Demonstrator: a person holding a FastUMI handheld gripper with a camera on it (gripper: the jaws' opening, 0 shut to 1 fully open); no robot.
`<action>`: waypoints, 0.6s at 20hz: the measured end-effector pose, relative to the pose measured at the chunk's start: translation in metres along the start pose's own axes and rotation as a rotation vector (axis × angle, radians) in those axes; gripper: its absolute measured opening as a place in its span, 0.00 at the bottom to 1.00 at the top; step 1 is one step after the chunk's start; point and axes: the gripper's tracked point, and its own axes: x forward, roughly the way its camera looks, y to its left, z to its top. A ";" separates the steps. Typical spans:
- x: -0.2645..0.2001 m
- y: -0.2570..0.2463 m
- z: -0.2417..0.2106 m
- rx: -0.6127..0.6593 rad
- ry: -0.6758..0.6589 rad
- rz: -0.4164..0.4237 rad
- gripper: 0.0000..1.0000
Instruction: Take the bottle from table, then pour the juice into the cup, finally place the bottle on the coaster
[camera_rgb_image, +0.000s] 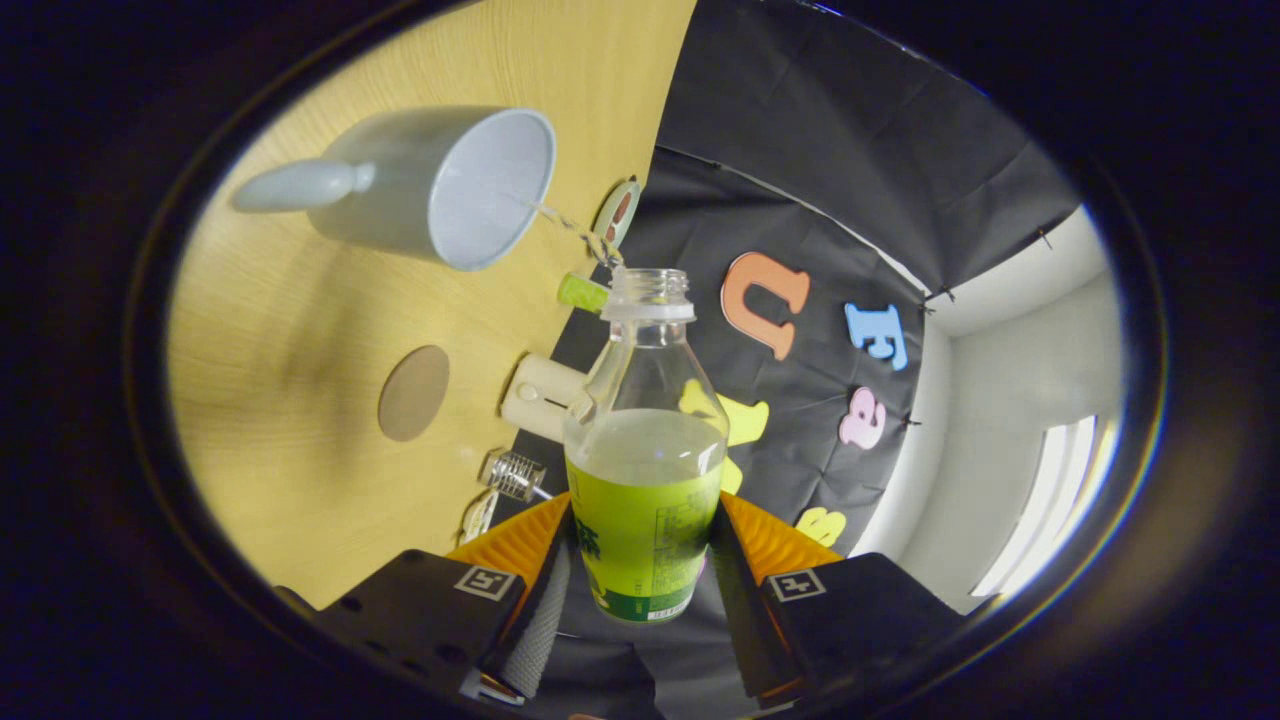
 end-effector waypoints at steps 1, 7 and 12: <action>0.000 0.000 0.000 -0.002 -0.002 0.002 0.77; 0.001 -0.003 -0.001 -0.047 -0.012 -0.008 0.77; 0.003 -0.008 -0.001 -0.091 -0.018 -0.042 0.77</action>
